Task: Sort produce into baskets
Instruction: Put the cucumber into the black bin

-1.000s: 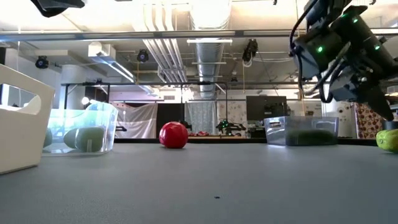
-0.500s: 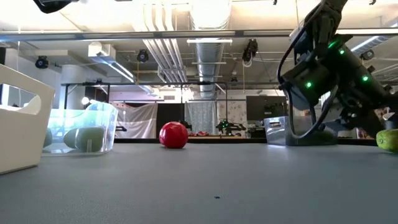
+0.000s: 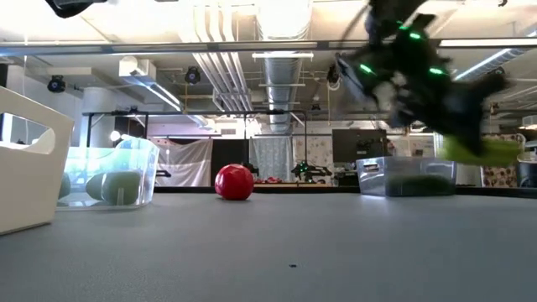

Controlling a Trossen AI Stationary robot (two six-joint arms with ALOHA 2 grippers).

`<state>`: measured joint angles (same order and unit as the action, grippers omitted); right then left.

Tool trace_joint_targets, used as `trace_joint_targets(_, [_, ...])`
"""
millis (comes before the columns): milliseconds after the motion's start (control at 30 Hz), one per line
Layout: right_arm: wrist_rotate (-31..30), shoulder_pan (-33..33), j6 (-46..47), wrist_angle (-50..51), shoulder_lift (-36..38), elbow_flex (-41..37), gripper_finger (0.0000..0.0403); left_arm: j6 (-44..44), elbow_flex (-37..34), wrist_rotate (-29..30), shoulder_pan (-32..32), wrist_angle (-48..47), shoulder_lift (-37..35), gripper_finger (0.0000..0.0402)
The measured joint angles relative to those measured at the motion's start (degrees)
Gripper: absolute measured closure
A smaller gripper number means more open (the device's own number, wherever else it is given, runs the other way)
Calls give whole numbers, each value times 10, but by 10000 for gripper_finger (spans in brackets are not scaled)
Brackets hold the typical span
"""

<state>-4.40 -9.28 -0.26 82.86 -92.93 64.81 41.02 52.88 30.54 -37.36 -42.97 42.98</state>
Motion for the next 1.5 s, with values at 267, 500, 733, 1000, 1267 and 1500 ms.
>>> trace_joint_targets(267, [-147, -244, -249, -65, 7, 155, 281, 1, 0, 62, 0, 1, 0, 77])
trace_joint_targets(500, [-167, -346, -474, -176, -51, 156, 271, 23, 0, 105, 1, 0, -1, 77])
trace_joint_targets(733, [-168, -375, -537, -180, -100, 149, 240, 60, 0, 111, 4, -8, -5, 77])
trace_joint_targets(1000, [-152, -369, -550, -125, -87, 153, 172, 61, 0, 110, 17, -17, -16, 77])
trace_joint_targets(1267, [-141, -258, -374, -3, 35, 169, 120, 48, 0, 70, 17, -21, -46, 77])
trace_joint_targets(1500, [-12, 38, 8, 53, 150, 133, 117, -9, 0, 48, 17, -21, -50, 77])
